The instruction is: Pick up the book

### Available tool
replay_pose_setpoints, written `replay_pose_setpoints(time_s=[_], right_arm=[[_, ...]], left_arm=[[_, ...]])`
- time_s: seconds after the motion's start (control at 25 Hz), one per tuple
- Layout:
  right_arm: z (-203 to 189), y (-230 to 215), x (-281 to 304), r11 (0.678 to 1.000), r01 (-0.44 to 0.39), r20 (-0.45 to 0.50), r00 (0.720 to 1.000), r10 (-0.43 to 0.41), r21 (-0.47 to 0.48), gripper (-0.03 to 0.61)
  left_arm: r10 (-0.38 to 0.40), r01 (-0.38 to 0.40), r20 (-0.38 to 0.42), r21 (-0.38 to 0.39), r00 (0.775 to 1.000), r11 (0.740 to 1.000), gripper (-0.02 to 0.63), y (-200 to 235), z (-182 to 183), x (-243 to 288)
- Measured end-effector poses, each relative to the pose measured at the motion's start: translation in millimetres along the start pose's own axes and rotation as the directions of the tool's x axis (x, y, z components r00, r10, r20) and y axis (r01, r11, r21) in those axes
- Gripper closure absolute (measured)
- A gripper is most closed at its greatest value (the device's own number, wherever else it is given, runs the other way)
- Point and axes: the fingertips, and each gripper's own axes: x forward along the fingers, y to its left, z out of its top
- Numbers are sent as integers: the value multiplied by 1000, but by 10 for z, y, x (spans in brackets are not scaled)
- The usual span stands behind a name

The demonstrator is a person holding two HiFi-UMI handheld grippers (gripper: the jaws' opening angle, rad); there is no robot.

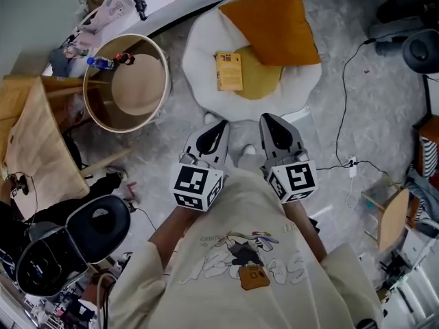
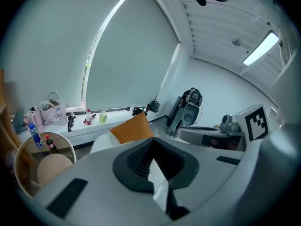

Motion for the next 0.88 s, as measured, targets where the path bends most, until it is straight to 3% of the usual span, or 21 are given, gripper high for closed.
replay_pose_setpoints(time_s=[0.32, 0.52, 0.88], right_arm=[[-37, 79, 332, 1000, 19, -35, 999, -20, -6, 554], [-47, 28, 502, 998, -43, -60, 997, 39, -51, 554], [-483, -238, 812, 986, -154, -153, 978, 143, -60, 554]], left_arm=[[-18, 18, -24, 0, 1000, 1000, 607, 341, -14, 103], [24, -25, -51, -19, 998, 999, 607, 468, -103, 239], [106, -113, -103, -67, 989, 991, 607, 685, -594, 549]])
